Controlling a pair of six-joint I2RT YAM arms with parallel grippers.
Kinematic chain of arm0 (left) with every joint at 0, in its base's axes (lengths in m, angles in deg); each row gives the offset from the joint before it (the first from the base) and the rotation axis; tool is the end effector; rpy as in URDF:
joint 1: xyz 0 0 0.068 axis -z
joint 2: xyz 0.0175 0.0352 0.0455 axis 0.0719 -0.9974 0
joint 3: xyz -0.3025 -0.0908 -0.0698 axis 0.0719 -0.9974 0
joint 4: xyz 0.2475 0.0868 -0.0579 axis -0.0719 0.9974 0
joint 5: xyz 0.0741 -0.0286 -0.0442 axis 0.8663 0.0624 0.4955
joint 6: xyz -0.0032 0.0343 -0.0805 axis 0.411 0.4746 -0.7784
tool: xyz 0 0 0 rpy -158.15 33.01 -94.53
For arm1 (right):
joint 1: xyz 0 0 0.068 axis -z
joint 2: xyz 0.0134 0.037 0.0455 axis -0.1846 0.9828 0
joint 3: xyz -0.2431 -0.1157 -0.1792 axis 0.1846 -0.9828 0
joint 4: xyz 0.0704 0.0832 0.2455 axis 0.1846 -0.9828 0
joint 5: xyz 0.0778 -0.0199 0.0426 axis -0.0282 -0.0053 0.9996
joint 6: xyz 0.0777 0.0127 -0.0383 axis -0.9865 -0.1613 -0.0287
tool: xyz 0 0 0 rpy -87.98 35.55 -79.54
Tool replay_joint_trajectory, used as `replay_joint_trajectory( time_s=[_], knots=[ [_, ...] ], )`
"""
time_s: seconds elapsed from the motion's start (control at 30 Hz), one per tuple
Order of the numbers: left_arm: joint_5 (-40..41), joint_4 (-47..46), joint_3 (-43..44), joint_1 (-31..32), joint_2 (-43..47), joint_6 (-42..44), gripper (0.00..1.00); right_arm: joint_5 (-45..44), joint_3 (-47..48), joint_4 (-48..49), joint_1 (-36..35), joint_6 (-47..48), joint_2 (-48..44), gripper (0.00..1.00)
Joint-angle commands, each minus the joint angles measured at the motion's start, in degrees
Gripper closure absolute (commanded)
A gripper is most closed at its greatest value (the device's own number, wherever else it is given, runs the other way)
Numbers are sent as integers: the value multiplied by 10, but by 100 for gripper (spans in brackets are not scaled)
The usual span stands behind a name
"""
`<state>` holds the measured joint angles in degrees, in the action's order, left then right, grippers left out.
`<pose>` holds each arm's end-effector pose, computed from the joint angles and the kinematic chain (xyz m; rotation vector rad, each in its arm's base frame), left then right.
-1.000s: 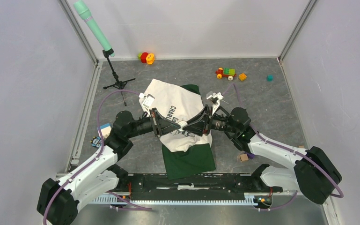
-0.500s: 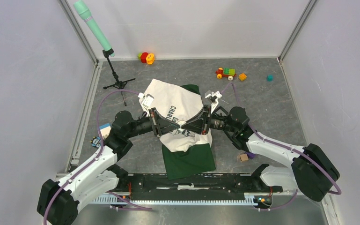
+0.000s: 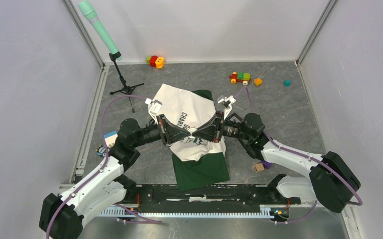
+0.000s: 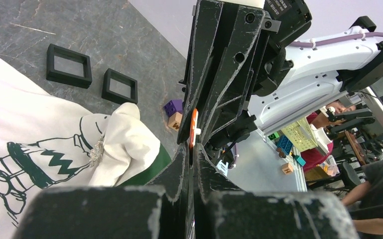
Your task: Remove the brooch from the garment
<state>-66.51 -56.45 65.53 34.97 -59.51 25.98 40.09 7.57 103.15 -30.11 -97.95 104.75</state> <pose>0.1412 -0.1427 0.3177 0.4658 1.6962 -1.4953 0.1800 0.2190 0.3140 -0.5993 1.6012 1.6293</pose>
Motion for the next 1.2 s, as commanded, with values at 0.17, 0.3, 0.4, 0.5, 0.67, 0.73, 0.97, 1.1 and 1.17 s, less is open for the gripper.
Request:
replay_joint_trajectory(
  time_s=[0.17, 0.3, 0.4, 0.5, 0.67, 0.73, 0.97, 1.1, 1.17],
  knots=[
    [-37, -26, 1, 5, 23, 11, 98, -58, 9, 19, 1, -10, 13, 92],
    [-37, -26, -2, 5, 24, 14, 98, -67, 6, 24, 1, -19, 15, 92],
    [-37, -26, -4, 4, 25, 17, 98, -75, 2, 28, 1, -24, 15, 92],
    [-32, -26, -8, 5, 24, 19, 98, -86, -6, 42, 2, -33, 13, 92],
    [-16, -26, -16, 4, 22, 19, 98, -98, -25, 82, 2, -50, 11, 89],
    [0, -21, -20, 5, 23, 19, 98, -98, -29, 89, 2, -51, 12, 88],
    [90, 49, -20, 4, 19, 49, 98, -96, -48, 95, 3, -45, 4, 48],
    [117, 80, -24, 5, 12, 84, 98, -110, -61, 18, 11, 0, -32, 35],
    [118, 79, -30, 6, 2, 93, 98, -126, -69, -39, 20, 29, -61, 33]
  ],
)
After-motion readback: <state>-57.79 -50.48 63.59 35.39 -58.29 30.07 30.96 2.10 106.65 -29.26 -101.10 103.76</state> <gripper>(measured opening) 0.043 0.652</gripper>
